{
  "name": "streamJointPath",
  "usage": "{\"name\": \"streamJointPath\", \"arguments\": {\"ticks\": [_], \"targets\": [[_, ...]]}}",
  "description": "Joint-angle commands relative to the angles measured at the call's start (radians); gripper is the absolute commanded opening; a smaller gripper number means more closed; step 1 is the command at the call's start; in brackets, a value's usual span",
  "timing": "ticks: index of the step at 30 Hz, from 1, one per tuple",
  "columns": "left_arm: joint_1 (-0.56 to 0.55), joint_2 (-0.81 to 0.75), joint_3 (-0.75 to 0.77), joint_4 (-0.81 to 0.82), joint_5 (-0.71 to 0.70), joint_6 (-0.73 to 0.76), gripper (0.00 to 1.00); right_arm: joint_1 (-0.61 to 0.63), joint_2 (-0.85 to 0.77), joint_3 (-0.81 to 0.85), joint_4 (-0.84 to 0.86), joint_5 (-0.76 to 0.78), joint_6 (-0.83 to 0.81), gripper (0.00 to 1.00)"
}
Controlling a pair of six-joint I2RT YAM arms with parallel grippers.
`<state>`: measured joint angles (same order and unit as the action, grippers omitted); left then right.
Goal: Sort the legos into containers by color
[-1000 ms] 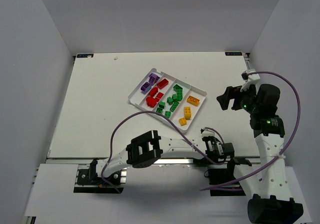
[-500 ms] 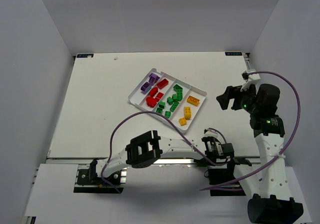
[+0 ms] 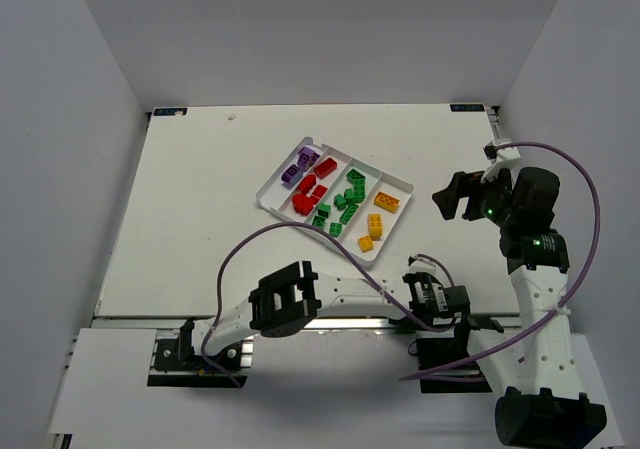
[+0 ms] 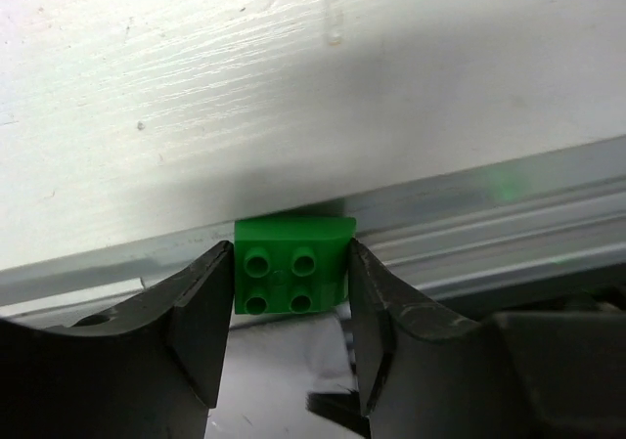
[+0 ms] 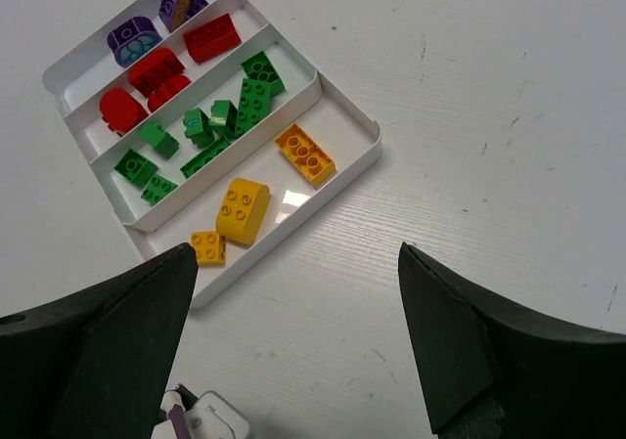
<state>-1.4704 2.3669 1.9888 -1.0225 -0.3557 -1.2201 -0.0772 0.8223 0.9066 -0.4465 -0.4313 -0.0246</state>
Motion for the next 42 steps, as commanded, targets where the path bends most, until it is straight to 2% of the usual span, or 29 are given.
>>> {"name": "streamJointPath", "arguments": {"ticks": [1, 8, 14, 18, 21, 22, 23, 26, 30, 42], "targets": [[-0.005, -0.101, 0.077, -0.045, -0.066, -0.03, 0.22, -0.003, 0.001, 0.023, 0.022, -0.029, 0.017, 0.88], [-0.002, -0.184, 0.085, -0.067, -0.106, -0.068, 0.21, -0.004, 0.0, 0.037, 0.014, -0.047, 0.048, 0.88], [0.033, -0.264, 0.033, -0.068, -0.141, -0.073, 0.21, -0.004, -0.002, 0.035, 0.014, -0.049, 0.054, 0.88], [0.056, -0.302, -0.028, -0.031, -0.108, -0.044, 0.21, -0.004, -0.003, 0.035, 0.012, -0.044, 0.054, 0.88], [0.059, -0.293, -0.065, 0.021, -0.023, -0.009, 0.29, -0.006, -0.005, 0.031, 0.011, -0.041, 0.054, 0.88], [0.061, -0.275, -0.07, 0.027, 0.028, -0.007, 0.35, -0.006, -0.005, 0.029, 0.011, -0.041, 0.054, 0.88], [0.059, -0.265, -0.077, 0.027, 0.052, -0.007, 0.48, -0.006, -0.005, 0.028, 0.011, -0.041, 0.055, 0.88], [0.053, -0.233, -0.105, 0.059, 0.113, -0.01, 0.57, -0.006, -0.003, 0.018, 0.012, -0.04, 0.06, 0.88], [0.047, -0.207, -0.11, 0.13, 0.146, -0.019, 0.63, -0.004, -0.006, 0.009, 0.011, -0.031, 0.058, 0.88], [0.044, -0.11, -0.096, 0.15, 0.175, -0.099, 0.65, -0.004, -0.012, -0.006, 0.012, -0.018, 0.063, 0.88]]}}
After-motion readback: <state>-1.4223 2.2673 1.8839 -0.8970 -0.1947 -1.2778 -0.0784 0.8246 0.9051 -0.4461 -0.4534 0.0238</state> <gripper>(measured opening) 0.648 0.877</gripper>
